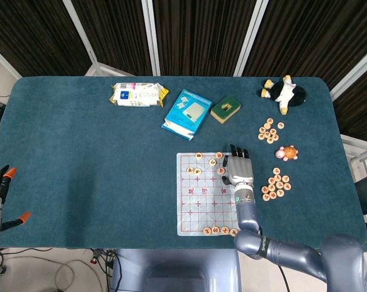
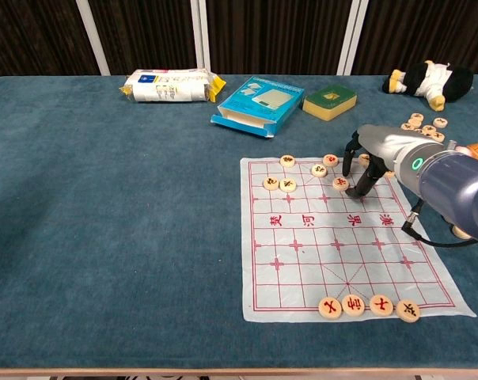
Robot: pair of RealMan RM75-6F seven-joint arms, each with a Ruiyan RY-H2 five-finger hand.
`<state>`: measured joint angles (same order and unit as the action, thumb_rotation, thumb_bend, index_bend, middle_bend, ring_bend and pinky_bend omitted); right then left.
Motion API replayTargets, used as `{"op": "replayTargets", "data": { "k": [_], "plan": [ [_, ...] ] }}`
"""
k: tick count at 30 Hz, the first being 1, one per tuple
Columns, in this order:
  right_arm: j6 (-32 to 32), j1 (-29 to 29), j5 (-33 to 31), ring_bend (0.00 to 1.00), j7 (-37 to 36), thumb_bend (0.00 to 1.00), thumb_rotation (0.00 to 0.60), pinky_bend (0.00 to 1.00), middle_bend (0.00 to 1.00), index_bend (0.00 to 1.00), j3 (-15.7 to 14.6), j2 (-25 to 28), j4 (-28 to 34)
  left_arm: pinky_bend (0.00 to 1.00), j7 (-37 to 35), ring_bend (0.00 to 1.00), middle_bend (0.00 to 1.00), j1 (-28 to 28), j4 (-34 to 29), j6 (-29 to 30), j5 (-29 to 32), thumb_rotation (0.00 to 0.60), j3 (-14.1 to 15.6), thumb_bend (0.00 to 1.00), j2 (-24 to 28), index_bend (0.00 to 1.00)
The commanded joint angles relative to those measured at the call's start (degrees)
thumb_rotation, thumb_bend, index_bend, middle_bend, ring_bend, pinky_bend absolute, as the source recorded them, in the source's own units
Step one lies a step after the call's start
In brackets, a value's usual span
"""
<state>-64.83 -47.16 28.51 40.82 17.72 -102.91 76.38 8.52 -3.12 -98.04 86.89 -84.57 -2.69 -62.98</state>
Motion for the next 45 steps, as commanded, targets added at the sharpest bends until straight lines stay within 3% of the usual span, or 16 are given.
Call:
{"op": "replayTargets", "data": {
  "k": [1, 45],
  "plan": [
    [0.1, 0.0, 0.1, 0.0, 0.0, 0.37, 0.6, 0.0, 0.0, 0.45, 0.1, -0.3, -0.4, 0.04, 0.0, 0.0, 0.0, 0.0, 0.0, 0.0, 0.0, 0.6, 0.0, 0.04, 0.0, 0.0],
    [1.8, -1.2, -1.5, 0.0, 1.9, 0.37, 0.6, 0.0, 0.0, 0.48, 2.3, -3.0, -4.4, 0.04, 0.8, 0.0, 0.0, -0.3, -0.1, -0.5, 0.9, 0.6, -0.1, 0.04, -0.2, 0.0]
  ]
}}
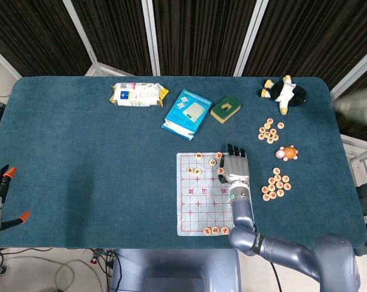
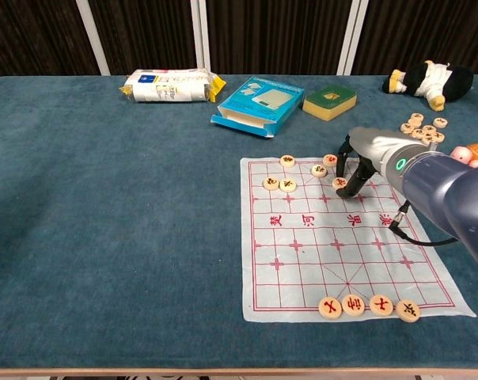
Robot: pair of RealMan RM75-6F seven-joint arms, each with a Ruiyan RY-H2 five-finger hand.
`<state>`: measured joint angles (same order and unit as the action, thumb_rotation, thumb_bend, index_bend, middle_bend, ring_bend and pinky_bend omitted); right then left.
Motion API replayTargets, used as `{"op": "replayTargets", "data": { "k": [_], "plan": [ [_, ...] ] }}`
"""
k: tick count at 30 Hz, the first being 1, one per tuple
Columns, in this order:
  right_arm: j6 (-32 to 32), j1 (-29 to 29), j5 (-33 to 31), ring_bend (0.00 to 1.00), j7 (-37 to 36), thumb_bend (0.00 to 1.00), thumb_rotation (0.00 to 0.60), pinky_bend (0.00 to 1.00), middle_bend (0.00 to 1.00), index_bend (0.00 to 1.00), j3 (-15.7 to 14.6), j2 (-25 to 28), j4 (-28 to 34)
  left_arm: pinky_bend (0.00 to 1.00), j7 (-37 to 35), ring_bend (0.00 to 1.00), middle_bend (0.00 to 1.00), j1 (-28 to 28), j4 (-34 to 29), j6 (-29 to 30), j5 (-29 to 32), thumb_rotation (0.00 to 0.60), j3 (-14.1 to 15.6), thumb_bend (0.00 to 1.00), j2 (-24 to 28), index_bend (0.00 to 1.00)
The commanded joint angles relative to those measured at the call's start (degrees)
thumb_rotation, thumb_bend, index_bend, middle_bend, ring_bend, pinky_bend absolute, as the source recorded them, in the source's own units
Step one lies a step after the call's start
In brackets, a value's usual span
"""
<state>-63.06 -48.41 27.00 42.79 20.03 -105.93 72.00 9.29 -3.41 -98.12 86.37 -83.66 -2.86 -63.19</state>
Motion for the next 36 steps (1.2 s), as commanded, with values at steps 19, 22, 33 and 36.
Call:
{"op": "replayTargets", "data": {
  "k": [19, 22, 33, 36],
  "plan": [
    [-0.5, -0.1, -0.3, 0.0, 0.5, 0.37, 0.6, 0.0, 0.0, 0.5, 1.1, 1.4, 2.0, 0.04, 0.4, 0.0, 0.0, 0.0, -0.1, 0.1, -0.1, 0.6, 0.1, 0.04, -0.1, 0.0],
    [-0.9, -0.2, -0.4, 0.0, 0.8, 0.37, 0.6, 0.0, 0.0, 0.5, 1.3, 1.9, 2.7, 0.04, 0.4, 0.0, 0.0, 0.0, -0.2, 0.1, -0.1, 0.6, 0.2, 0.04, -0.1, 0.0],
    [-1.5, -0.4, -1.9, 0.0, 2.0, 0.37, 0.6, 0.0, 0.0, 0.5, 1.8, 3.2, 4.1, 0.04, 0.3, 0.0, 0.0, 0.1, -0.3, 0.2, 0.0, 0.6, 0.1, 0.04, 0.1, 0.0],
    [-1.6, -0.3, -2.2, 0.0, 2.0, 0.37, 0.6, 0.0, 0.0, 0.5, 1.8, 3.6, 4.5, 0.04, 0.2, 0.0, 0.0, 0.1, -0.3, 0.2, -0.1, 0.6, 0.1, 0.04, 0.0, 0.0]
  ]
}}
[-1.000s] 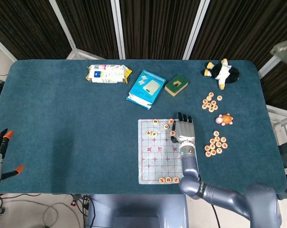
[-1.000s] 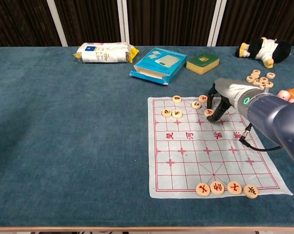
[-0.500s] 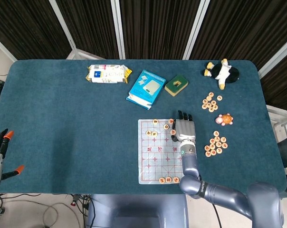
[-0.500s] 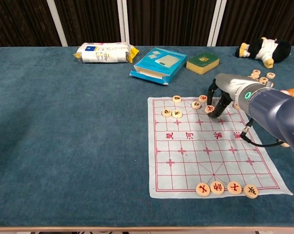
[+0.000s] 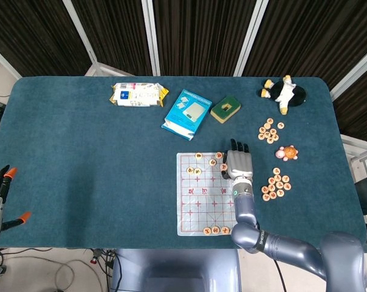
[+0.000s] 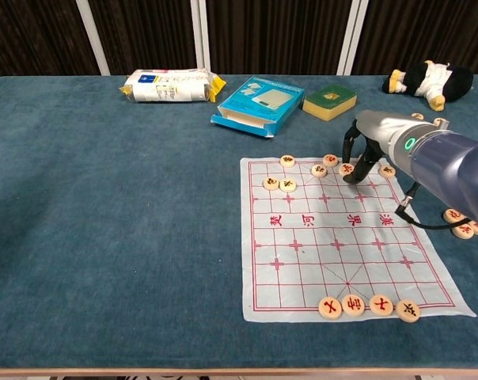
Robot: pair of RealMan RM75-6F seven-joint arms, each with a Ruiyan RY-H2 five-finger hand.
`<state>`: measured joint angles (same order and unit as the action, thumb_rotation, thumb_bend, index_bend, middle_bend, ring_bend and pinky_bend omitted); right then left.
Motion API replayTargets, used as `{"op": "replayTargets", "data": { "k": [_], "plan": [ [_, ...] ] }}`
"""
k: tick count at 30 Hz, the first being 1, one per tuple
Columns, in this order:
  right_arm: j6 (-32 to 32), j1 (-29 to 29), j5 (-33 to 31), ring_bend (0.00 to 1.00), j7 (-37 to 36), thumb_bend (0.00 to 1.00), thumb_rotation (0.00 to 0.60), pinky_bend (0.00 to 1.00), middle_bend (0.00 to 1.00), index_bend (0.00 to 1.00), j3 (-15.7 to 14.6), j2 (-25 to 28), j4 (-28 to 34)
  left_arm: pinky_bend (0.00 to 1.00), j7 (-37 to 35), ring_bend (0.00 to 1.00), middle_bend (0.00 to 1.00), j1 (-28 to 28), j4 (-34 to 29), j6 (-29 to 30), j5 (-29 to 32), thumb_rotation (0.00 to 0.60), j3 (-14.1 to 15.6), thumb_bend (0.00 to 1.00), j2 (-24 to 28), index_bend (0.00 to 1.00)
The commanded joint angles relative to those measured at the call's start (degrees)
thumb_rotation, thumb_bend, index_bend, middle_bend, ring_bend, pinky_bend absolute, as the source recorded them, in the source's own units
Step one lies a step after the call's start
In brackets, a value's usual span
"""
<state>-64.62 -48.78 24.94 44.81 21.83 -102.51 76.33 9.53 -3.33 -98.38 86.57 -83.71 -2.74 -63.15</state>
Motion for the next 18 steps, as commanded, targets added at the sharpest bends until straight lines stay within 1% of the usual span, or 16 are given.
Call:
{"op": "replayTargets", "data": {
  "k": [1, 18],
  "plan": [
    [0.0, 0.1, -0.2, 0.0, 0.0, 0.37, 0.6, 0.0, 0.0, 0.5, 0.0, 0.2, 0.3, 0.04, 0.0, 0.0, 0.0, 0.0, 0.0, 0.0, 0.0, 0.6, 0.0, 0.04, 0.0, 0.0],
    [0.3, 0.0, -1.6, 0.0, 0.2, 0.37, 0.6, 0.0, 0.0, 0.5, -0.4, 0.8, 0.0, 0.04, -0.1, 0.0, 0.0, 0.0, 0.0, 0.0, -0.1, 0.6, 0.0, 0.04, 0.1, 0.0]
  ]
}}
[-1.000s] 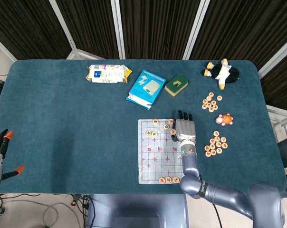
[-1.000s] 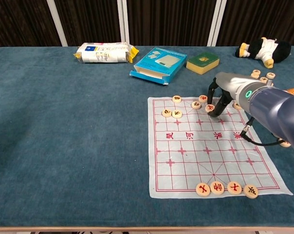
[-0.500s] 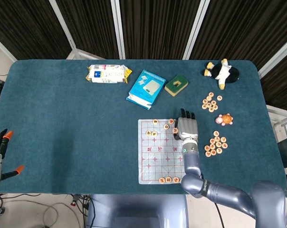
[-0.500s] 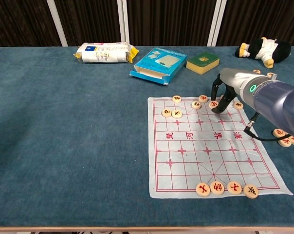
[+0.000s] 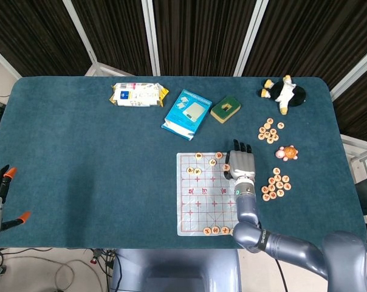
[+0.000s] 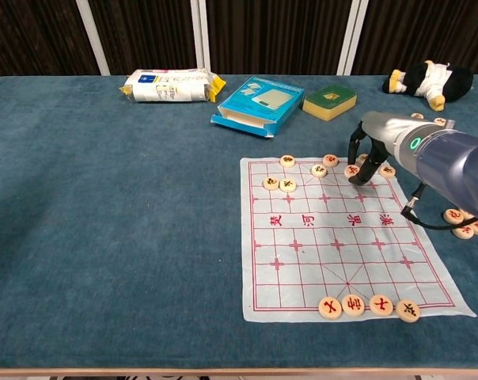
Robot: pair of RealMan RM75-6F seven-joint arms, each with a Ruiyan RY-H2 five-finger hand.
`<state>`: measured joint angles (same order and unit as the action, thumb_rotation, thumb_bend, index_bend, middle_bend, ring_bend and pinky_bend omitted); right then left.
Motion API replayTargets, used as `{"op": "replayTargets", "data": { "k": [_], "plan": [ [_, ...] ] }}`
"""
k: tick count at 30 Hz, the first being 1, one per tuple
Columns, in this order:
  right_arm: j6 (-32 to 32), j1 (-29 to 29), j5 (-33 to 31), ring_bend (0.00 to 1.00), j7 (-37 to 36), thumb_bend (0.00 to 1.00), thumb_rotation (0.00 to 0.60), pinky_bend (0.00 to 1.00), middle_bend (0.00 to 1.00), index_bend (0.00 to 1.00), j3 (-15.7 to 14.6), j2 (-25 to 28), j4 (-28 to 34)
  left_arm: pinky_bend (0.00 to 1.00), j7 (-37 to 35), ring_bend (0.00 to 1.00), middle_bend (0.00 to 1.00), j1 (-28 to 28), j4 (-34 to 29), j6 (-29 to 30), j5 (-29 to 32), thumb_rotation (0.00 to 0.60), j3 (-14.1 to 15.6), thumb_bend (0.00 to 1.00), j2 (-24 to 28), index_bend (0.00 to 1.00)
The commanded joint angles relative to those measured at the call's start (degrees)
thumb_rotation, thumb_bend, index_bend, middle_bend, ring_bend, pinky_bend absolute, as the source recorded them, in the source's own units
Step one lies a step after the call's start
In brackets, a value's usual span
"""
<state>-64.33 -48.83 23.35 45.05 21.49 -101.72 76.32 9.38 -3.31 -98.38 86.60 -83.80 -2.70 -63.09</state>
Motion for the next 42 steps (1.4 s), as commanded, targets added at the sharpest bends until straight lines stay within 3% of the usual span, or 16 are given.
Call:
{"op": "replayTargets", "data": {
  "k": [1, 42],
  "plan": [
    [0.1, 0.1, -0.1, 0.0, -0.1, 0.37, 0.6, 0.0, 0.0, 0.5, -0.1, 0.1, 0.0, 0.04, 0.0, 0.0, 0.0, 0.0, 0.0, 0.0, 0.0, 0.6, 0.0, 0.04, 0.0, 0.0],
    [1.8, 0.9, -1.2, 0.0, -1.1, 0.37, 0.6, 0.0, 0.0, 0.5, -1.5, 1.1, -2.0, 0.04, 0.8, 0.0, 0.0, 0.0, 0.0, 0.0, -0.2, 0.6, 0.1, 0.04, -0.3, 0.0]
  ]
}}
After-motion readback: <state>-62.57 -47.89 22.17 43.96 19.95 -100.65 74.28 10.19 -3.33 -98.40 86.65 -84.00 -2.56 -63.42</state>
